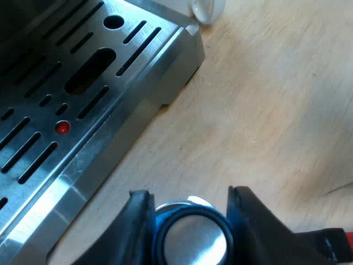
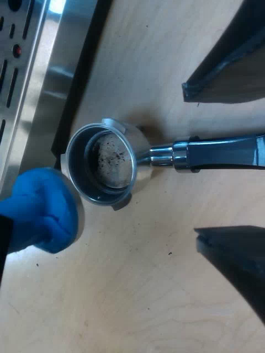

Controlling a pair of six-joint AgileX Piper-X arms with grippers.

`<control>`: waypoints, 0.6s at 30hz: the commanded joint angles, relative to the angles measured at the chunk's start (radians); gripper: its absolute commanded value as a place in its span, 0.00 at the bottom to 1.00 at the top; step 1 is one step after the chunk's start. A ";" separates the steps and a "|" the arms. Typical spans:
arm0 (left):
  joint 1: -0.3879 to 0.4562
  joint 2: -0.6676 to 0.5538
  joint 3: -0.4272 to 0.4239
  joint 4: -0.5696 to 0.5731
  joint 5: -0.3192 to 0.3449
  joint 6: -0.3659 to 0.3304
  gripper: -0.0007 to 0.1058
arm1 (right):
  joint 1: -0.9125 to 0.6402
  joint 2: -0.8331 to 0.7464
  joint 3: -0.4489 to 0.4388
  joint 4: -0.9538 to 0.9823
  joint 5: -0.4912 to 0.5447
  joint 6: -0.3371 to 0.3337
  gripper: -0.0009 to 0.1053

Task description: Grind coffee beans and then tamp

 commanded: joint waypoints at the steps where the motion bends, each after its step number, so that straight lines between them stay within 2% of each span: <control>1: -0.003 0.014 -0.010 -0.037 0.012 0.006 0.10 | 0.001 -0.005 -0.001 -0.007 0.006 -0.004 0.50; 7: -0.034 0.043 -0.010 -0.068 0.028 0.006 0.10 | 0.001 -0.005 -0.001 -0.007 0.006 -0.004 0.50; 9: -0.054 0.054 -0.010 -0.071 0.026 0.028 0.10 | 0.001 -0.005 -0.001 -0.007 0.006 -0.004 0.50; 11: -0.073 0.070 -0.010 -0.074 0.012 0.060 0.10 | 0.001 -0.005 -0.001 -0.007 0.006 -0.004 0.50; 13: -0.076 0.093 -0.010 -0.076 -0.043 0.064 0.10 | 0.001 -0.005 -0.001 -0.007 0.006 -0.004 0.50; 18: -0.076 0.121 -0.010 -0.086 -0.061 0.065 0.10 | 0.001 -0.005 -0.001 -0.007 0.004 0.007 0.50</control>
